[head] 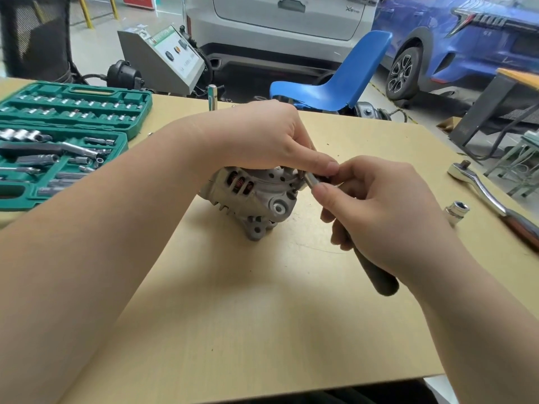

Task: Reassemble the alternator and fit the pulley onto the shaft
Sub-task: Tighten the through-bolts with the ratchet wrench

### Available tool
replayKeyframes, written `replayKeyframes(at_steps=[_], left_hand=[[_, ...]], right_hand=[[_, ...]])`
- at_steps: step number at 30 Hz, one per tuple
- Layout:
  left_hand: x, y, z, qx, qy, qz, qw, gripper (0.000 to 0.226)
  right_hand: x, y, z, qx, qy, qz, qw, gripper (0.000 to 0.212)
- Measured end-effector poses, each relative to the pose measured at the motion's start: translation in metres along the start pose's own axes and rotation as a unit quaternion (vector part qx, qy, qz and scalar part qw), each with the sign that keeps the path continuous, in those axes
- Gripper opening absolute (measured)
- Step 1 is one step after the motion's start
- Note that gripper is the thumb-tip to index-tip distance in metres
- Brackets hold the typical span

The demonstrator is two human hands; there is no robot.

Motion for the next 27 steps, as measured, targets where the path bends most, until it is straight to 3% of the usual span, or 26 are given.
replayKeyframes(at_steps=[6, 13, 17, 20, 22, 27], left_hand=[[-0.003, -0.006, 0.008, -0.014, 0.055, 0.047, 0.997, 0.050], [0.001, -0.006, 0.009, -0.022, 0.047, 0.022, 0.998, 0.021], [0.000, -0.005, 0.005, -0.025, 0.050, 0.019, 0.998, 0.018], [-0.001, -0.005, 0.005, -0.021, 0.052, 0.012, 0.998, 0.017], [-0.001, -0.006, 0.004, -0.023, 0.050, 0.015, 0.998, 0.022], [-0.001, -0.006, 0.004, -0.027, 0.056, 0.008, 0.998, 0.023]], right_hand=[[0.003, -0.009, -0.005, -0.012, -0.032, 0.059, 0.998, 0.000], [0.019, -0.017, -0.019, 0.016, -0.089, 0.177, 0.980, 0.019], [0.023, -0.020, -0.019, 0.012, -0.093, 0.217, 0.972, 0.022], [0.020, -0.015, -0.010, -0.002, -0.045, 0.195, 0.980, 0.015], [0.021, -0.007, -0.004, -0.017, -0.022, 0.169, 0.985, 0.024], [0.024, -0.004, -0.002, -0.038, -0.022, 0.173, 0.984, 0.025]])
Point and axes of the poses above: each hand's wrist, its own z-axis away from the middle knuckle, its own y-axis out of the palm, x = y × z, the point moved 7 cm from there along -z, towards the middle knuckle, and after that the axes turned 7 degrees about y, right-handed, at the moved point
